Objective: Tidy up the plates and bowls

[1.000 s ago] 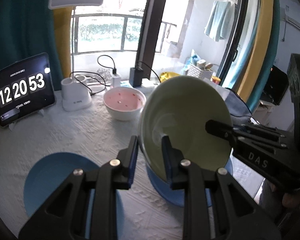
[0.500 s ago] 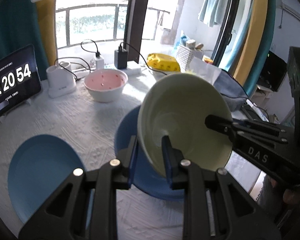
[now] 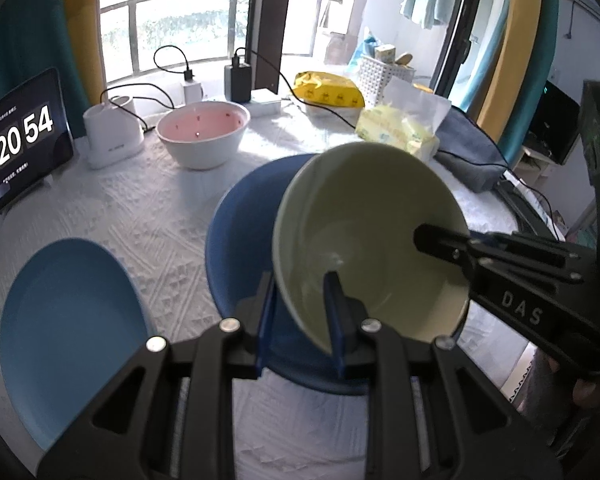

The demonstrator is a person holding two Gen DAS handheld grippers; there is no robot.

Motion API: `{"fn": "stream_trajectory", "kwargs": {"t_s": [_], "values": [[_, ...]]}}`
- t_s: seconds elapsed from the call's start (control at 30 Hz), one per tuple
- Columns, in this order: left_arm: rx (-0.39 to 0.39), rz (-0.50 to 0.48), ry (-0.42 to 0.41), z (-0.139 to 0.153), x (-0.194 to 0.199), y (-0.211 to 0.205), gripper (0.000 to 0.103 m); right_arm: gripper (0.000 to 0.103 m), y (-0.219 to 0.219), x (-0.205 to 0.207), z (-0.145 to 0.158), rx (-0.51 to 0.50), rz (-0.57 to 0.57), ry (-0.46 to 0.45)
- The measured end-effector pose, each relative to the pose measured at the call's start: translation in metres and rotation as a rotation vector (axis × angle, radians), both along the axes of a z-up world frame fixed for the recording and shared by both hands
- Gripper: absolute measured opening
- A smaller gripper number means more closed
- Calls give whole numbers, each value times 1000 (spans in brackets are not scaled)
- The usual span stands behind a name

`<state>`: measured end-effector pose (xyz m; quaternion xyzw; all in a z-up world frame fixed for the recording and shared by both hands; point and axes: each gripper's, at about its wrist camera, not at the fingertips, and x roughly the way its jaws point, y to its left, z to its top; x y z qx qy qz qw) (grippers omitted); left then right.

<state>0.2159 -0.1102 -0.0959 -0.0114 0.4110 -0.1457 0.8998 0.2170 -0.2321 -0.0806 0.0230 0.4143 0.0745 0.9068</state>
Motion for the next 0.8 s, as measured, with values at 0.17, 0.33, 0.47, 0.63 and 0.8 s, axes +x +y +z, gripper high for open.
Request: {"fn": "stream_trajectory", "kwargs": {"t_s": [0.17,0.33,0.47,0.63,0.8], "values": [[7,-2,3,-1,3,-2,24,10,0,3,0,-10,2,-3],[14,-5,7,-1,5,-2,25,10,2,5,0,-30,9,-2],[-1,-11,17,-2,6,1,27,10,6,9,-1,-66,18,-2],[-2,-6,18,-1,6,2,28,10,12,11,-1,-123,38,-2],[0,1,13,2,4,7,28,10,16,16,-8,-139,74,35]]}}
